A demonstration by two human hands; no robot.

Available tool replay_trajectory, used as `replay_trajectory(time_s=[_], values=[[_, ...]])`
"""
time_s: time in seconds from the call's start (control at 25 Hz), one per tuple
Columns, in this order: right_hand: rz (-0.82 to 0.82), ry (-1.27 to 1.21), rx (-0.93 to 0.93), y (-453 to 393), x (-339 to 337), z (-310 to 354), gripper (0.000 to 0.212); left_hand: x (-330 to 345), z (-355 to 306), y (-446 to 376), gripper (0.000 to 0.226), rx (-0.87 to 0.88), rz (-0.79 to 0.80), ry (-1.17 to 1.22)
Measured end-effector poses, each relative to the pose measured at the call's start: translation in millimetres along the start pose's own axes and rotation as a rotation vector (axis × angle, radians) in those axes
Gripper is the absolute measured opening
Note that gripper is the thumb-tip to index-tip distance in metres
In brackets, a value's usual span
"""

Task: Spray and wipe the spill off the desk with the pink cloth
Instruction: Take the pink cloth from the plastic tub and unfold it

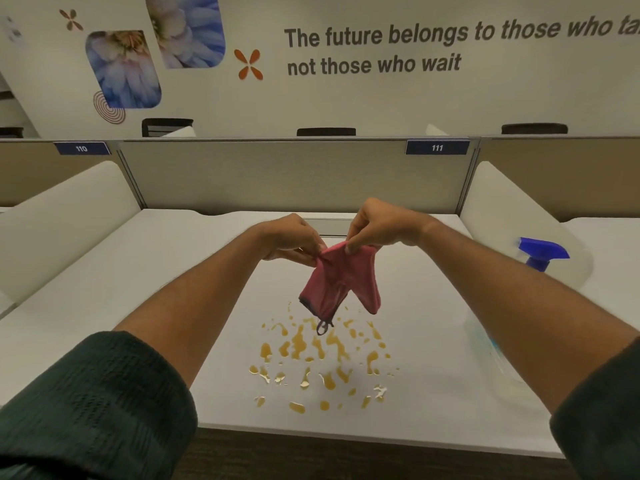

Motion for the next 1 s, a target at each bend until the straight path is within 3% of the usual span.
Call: replay_trajectory(time_s=[0.52, 1.0], values=[[0.014, -0.029, 0.145, -3, -18, 5, 0.016, -7, -10, -26, 0.022, 0.353, -0.015, -0.266], [-0.014, 0.254, 0.191, 3, -24, -17, 0.014, 15, -38, -34, 0.015, 0.229, 0.311, -0.365]])
Point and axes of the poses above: each hand's wrist, its own y-axis away from the middle knuckle, its own x-axis out of the palm, z = x × y, the point moved 4 cm from there along -y, towards the middle knuckle, and after that the axes turned 7 degrees about x, right-handed, at the moved point
